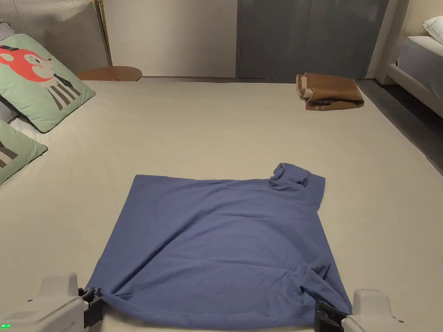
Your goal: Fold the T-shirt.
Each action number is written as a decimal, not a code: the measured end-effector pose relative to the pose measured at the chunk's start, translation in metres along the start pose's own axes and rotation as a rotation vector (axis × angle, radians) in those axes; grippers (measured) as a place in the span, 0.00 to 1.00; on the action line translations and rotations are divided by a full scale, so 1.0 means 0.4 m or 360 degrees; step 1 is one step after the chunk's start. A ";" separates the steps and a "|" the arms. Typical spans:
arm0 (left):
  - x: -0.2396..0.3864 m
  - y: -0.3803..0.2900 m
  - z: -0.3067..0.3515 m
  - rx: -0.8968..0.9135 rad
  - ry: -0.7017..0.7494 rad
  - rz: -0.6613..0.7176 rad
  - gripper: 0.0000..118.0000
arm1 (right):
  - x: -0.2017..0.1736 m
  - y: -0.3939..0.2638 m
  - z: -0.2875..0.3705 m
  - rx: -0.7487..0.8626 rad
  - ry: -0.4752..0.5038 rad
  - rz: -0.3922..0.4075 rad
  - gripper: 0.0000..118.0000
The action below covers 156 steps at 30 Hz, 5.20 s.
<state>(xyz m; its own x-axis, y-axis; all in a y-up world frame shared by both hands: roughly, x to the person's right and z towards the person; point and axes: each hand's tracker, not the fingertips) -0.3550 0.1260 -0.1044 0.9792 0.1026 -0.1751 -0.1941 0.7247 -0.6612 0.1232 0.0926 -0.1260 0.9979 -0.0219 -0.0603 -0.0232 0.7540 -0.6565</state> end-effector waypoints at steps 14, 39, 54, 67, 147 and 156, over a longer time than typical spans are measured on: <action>-0.023 0.117 -0.022 0.0136 -0.0021 0.0158 0.01 | 0.029 0.127 0.028 0.0316 0.0033 -0.0149 0.04; 0.082 0.341 -0.485 -0.0212 0.0131 -0.0132 0.01 | 0.033 0.390 -0.445 -0.0146 -0.0072 -0.0041 0.04; 0.180 0.421 -0.161 0.0502 -0.0012 -0.0111 0.90 | -0.014 0.488 -0.025 0.0659 -0.0130 0.0082 0.88; 0.238 0.306 0.128 0.1145 0.0052 -0.0204 0.30 | -0.096 0.402 0.221 0.1075 -0.0211 0.0119 0.28; -0.043 -0.014 -0.059 -0.0153 0.0129 -0.0096 0.04 | 0.112 0.052 -0.021 0.0010 -0.0026 -0.0157 0.11; -0.092 -0.054 -0.099 -0.0225 0.0149 0.0015 0.05 | 0.135 -0.038 -0.040 -0.0095 -0.0052 -0.0289 0.11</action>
<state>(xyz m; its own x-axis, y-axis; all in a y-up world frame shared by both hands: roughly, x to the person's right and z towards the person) -0.3892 0.0799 -0.1125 0.9689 0.0402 -0.2443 -0.2159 0.6203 -0.7540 0.1765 0.0693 -0.1314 0.9874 -0.1319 0.0871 0.1550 0.6991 -0.6980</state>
